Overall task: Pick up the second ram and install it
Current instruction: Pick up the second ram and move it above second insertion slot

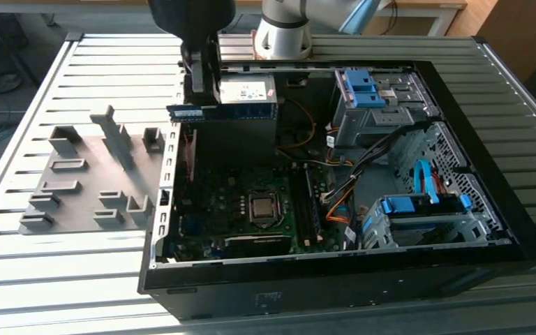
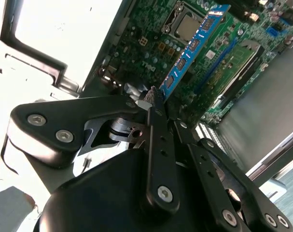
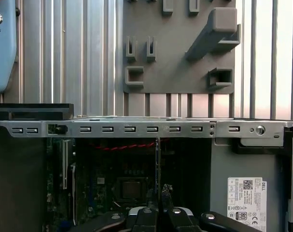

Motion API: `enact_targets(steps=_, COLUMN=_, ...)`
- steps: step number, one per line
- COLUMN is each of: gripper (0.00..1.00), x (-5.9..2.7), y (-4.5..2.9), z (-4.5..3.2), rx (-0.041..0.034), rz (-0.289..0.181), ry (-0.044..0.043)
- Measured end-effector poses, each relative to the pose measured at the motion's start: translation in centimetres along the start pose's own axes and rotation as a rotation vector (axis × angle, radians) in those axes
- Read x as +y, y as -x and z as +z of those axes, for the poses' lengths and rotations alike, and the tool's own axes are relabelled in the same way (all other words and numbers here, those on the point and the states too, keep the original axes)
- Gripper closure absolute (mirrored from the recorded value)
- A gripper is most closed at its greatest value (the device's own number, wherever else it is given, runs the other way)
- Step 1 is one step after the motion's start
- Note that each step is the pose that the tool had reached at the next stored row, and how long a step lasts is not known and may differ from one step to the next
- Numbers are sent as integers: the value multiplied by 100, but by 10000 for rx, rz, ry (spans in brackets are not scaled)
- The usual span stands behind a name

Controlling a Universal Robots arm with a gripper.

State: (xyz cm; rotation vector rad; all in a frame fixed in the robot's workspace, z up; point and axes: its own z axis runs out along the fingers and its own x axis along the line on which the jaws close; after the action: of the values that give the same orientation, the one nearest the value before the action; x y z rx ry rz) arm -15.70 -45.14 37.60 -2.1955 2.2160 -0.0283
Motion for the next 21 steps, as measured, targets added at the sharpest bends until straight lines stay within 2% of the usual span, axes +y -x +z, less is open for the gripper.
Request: enact_targets(steps=21, gripper=86, x=-354, y=3, z=10, rx=0, rz=0, ry=0)
